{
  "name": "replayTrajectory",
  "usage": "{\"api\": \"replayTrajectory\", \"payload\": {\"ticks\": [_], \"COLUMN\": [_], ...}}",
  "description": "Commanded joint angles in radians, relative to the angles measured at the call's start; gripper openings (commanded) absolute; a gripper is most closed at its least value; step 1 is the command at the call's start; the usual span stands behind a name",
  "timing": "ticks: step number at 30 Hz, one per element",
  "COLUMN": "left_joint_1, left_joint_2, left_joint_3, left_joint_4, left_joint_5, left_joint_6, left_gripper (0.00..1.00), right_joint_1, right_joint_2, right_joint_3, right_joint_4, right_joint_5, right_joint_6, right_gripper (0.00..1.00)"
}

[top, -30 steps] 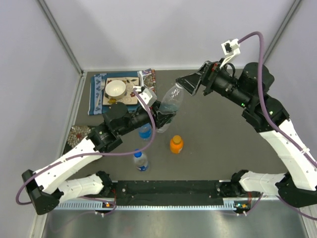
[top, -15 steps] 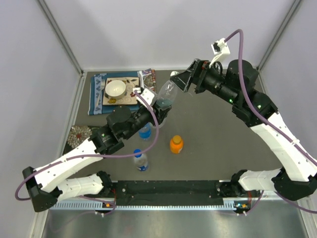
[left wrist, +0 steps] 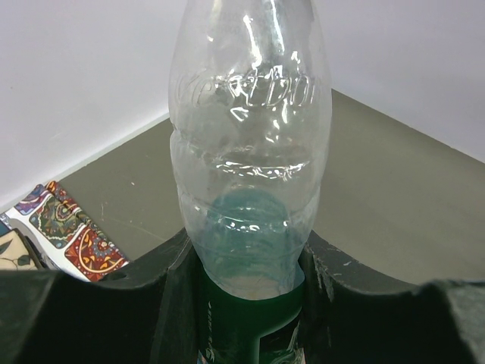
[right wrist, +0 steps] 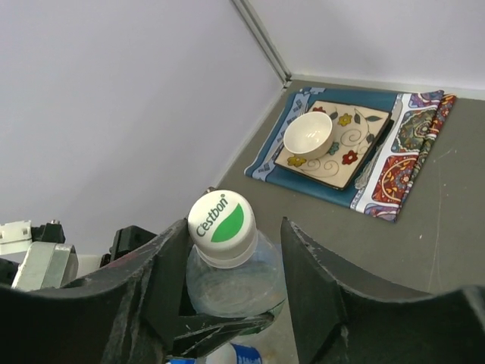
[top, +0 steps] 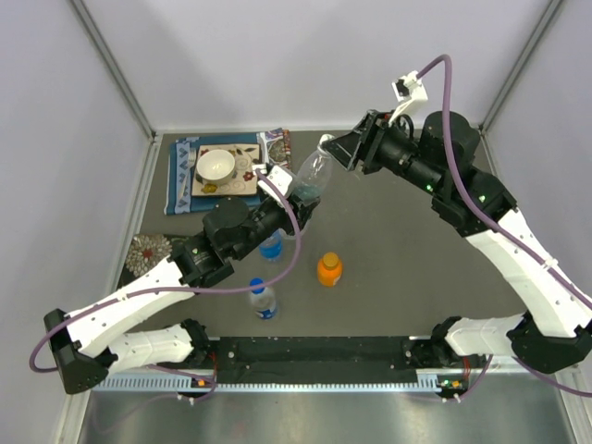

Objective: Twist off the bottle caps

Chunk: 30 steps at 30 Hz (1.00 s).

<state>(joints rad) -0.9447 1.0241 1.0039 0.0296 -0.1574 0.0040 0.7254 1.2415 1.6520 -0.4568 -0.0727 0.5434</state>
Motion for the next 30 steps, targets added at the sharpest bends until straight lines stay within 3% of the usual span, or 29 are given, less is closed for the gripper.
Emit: {"api": "replayTrajectory", "payload": {"ticks": [1,7,13,14,16,22,23,30], "left_joint_1": [-0.006,-0.006,-0.006,-0.006,-0.008,-0.003,0.004,0.078], "left_joint_2": [-0.001,-0.001,-0.007,-0.009,-0.019,-0.064,-0.070,-0.071], "left_joint_3": [-0.004,-0.002,-0.002,-0.002,0.001,0.044,0.050,0.094], "left_joint_4": [0.030,0.032,0.030,0.030,0.026,-0.054,-0.074,-0.096], "left_joint_5": [-0.016,-0.007,0.021,0.027,0.057,0.370,0.510,0.965], "left_joint_6": [0.013,0.013,0.011,0.014,0.013,-0.001,-0.001,-0.163], "left_gripper": [0.18,0.18,0.19,0.19,0.18,0.16,0.16,0.17], "right_joint_1": [0.019,0.017,0.019,0.019,0.019,0.017,0.017,0.009], "right_joint_2": [0.007,0.007,-0.004,-0.005,-0.008,-0.042,-0.062,-0.122], "right_joint_3": [0.017,0.005,-0.012,-0.014,-0.017,0.003,0.003,-0.014], "right_joint_4": [0.052,0.053,0.052,0.052,0.053,0.063,0.063,0.066], "right_joint_5": [-0.002,-0.029,-0.047,-0.056,-0.078,-0.300,-0.359,-0.605], "right_joint_6": [-0.005,-0.013,-0.031,-0.037,-0.057,-0.233,-0.281,-0.422], "right_gripper": [0.50,0.37,0.11,0.01,0.00,0.00,0.00,0.00]}}
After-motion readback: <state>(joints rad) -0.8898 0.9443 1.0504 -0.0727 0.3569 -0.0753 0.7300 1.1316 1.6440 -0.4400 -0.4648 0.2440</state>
